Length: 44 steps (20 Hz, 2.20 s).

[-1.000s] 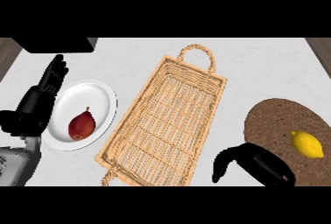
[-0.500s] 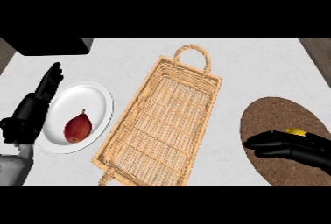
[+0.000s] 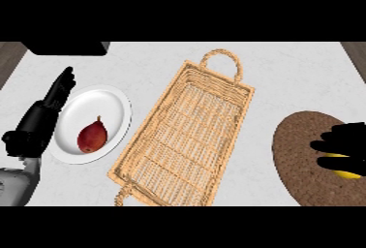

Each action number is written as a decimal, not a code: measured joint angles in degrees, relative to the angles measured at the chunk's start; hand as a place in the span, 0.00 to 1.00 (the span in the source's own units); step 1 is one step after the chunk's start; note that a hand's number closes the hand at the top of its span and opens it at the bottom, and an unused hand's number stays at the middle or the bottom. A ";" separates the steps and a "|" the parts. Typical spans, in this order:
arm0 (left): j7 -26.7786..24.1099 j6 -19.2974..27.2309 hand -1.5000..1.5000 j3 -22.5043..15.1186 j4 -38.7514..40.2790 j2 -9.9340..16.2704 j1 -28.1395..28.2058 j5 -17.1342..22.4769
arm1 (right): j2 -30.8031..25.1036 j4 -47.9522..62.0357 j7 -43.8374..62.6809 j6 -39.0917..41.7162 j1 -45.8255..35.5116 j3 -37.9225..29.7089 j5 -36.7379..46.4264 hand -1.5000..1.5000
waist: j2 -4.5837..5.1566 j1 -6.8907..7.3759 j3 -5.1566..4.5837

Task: Pick the lemon from the placemat and place it in the basket

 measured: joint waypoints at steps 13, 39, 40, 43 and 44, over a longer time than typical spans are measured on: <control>-0.02 -1.93 0.50 1.04 0.90 -1.83 -1.21 -1.63 | -3.00 8.11 -7.62 5.81 -5.77 8.22 19.78 0.00 | 0.39 0.86 0.13; 1.03 -4.43 0.50 4.80 -1.05 -5.98 0.55 -6.00 | 10.07 34.70 -26.77 -14.39 -5.24 25.68 57.36 0.00 | 0.16 -0.04 0.14; 1.12 -5.20 0.50 5.67 -1.09 -5.51 0.63 -5.60 | 10.15 34.97 -27.33 -14.73 -4.92 24.94 57.59 0.00 | 0.14 -0.11 0.14; 1.26 -5.97 0.50 6.09 -0.71 -6.05 0.13 -6.15 | 12.91 37.68 -28.83 -16.35 -5.13 24.67 59.88 0.00 | 0.14 -0.12 0.12; 1.60 -5.80 0.50 5.98 -1.10 -6.49 0.24 -6.72 | 13.54 38.19 -29.27 -16.90 -4.74 24.33 60.62 0.00 | 0.13 -0.16 0.13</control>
